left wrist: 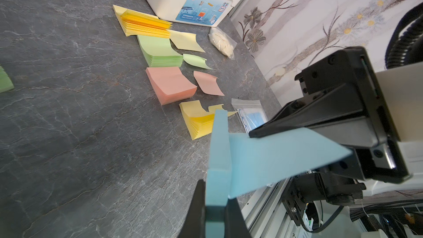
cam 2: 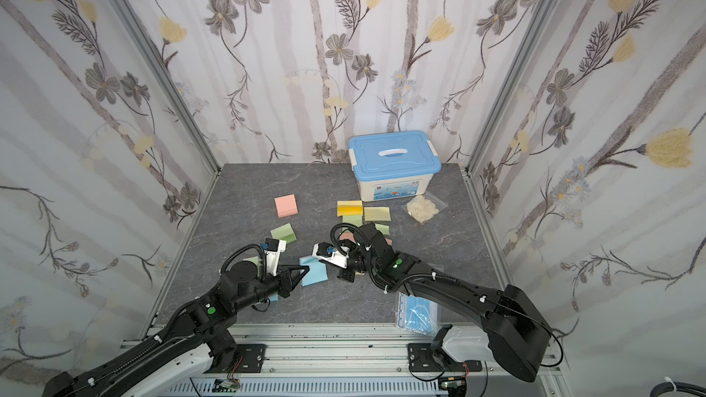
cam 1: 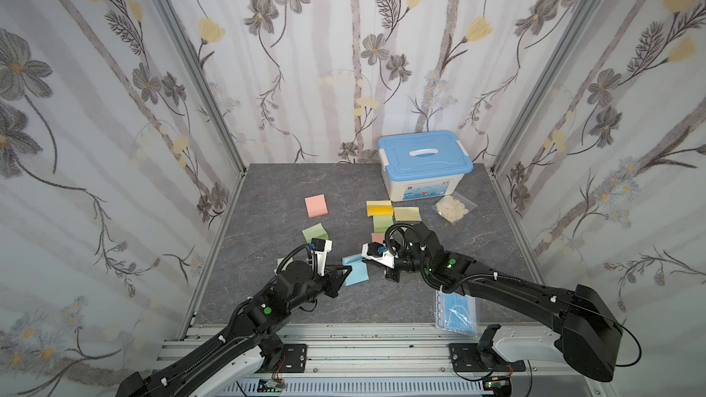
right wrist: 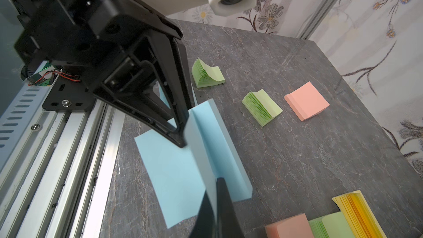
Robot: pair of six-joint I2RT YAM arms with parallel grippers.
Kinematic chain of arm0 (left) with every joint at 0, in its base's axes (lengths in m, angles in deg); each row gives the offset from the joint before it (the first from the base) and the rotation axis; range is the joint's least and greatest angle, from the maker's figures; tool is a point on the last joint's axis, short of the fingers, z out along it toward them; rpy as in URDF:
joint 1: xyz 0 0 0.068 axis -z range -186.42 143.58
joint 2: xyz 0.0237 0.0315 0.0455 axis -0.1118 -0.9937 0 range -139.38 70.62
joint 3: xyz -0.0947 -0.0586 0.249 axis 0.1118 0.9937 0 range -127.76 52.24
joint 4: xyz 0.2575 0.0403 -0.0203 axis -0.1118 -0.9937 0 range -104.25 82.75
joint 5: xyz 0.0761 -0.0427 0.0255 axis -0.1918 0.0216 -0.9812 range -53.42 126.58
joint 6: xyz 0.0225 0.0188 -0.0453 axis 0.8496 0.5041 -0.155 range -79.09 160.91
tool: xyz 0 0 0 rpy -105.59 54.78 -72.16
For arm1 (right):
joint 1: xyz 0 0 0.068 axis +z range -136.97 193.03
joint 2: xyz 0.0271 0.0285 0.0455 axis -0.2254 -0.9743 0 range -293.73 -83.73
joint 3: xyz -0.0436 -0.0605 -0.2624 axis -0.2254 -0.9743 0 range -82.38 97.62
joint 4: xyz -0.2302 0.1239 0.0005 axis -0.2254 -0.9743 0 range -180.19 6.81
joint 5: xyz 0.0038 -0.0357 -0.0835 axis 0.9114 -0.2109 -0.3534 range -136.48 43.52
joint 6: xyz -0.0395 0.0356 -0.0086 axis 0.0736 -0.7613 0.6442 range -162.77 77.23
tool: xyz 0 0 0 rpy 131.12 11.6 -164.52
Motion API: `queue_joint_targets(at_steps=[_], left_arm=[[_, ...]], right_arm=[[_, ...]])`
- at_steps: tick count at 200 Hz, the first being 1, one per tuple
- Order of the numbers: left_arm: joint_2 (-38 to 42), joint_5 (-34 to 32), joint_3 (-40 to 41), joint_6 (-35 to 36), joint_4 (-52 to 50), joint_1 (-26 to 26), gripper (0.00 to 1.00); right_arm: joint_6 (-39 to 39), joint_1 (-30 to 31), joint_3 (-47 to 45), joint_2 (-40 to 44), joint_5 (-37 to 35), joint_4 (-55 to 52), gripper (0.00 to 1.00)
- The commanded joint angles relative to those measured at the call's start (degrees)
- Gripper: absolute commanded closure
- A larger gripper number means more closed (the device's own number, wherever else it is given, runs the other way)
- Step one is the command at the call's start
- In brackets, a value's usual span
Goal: Tear off pages from different memo pads
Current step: Tear off the paper from the memo pad.
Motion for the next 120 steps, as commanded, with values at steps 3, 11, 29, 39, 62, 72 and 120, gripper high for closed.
queue_joint_targets(at_steps=[3, 11, 29, 39, 62, 72, 120], left_arm=[[0.9, -4.6, -0.5, 0.1, -4.1, -0.1, 0.99], [1.3, -5.8, -0.6, 0.0, -5.1, -0.1, 1.00], [2.2, -8.3, -0.9, -0.1, -7.6, -0.1, 1.00], [2.4, -9.2, -1.1, 0.0, -8.8, -0.1, 1.00], [2.8, -10.1, -1.5, 0.0, -10.7, -0.1, 1.00], [3.0, -11.1, -1.8, -0.1, -12.1, -0.1, 1.00], [6.1, -16.9, -4.8, 0.1, -20.4, -0.1, 1.00]], right_arm=[[-0.9, -0.1, 0.5, 0.8, -0.8, -0.4, 1.00], [-1.0, -0.2, 0.5, 1.1, -1.4, -0.6, 1.00], [-1.1, -0.5, 0.6, 1.9, -4.1, -1.3, 1.00], [-1.0, -0.7, 0.7, 2.5, -6.2, -1.8, 1.00], [0.7, -1.3, 1.5, 4.0, -11.4, -4.2, 1.00], [3.5, -1.3, 2.3, 4.5, -12.6, -7.2, 1.00], [27.7, 6.5, 4.6, 6.4, -33.5, -34.8, 1.00]])
